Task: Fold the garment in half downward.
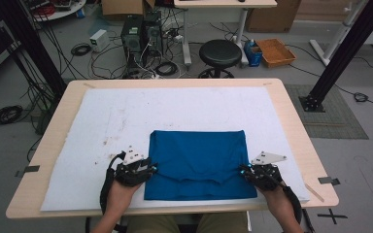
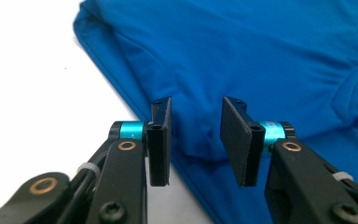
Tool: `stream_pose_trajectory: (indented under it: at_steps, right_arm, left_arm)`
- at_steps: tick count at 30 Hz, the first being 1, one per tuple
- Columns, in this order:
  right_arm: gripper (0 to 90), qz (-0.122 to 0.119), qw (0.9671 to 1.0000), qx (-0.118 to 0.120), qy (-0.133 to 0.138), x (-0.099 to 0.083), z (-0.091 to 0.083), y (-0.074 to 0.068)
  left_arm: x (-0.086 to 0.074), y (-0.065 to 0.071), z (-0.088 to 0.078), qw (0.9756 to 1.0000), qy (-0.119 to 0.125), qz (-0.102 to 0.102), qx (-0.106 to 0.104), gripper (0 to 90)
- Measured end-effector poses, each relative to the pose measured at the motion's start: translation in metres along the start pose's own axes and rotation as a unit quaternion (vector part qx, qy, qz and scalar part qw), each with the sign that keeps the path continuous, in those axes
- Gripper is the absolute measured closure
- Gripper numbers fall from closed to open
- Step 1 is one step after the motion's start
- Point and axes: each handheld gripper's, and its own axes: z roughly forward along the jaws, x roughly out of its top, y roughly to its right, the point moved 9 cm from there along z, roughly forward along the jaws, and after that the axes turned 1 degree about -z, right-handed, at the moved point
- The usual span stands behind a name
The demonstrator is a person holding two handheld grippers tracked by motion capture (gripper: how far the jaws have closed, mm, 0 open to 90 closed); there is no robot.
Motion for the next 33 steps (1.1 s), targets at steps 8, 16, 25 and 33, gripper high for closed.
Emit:
stream_pose_trajectory:
  at_steps: [8, 16, 25, 33]
  right_arm:
    - [85.2, -0.004, 1.0, -0.002, 0.001, 0.001, 0.0, 0.0]
    - [87.2, 0.007, 0.999, 0.014, 0.042, 0.009, -0.02, -0.001]
    - [86.6, 0.011, 0.9988, 0.018, 0.044, 0.011, -0.021, 0.0]
    - [72.4, 0.01, 0.999, 0.025, 0.035, 0.01, -0.018, -0.005]
  left_arm:
    - [0.002, 0.002, 0.0, 0.9997, 0.004, 0.008, 0.023, 84.7]
    - [0.016, 0.01, -0.025, 0.9965, 0.065, -0.041, -0.034, 84.7]
    - [0.011, 0.005, -0.028, 0.9969, 0.061, -0.045, -0.023, 74.3]
    - [0.017, 0.01, -0.036, 0.9972, 0.072, -0.019, -0.009, 59.2]
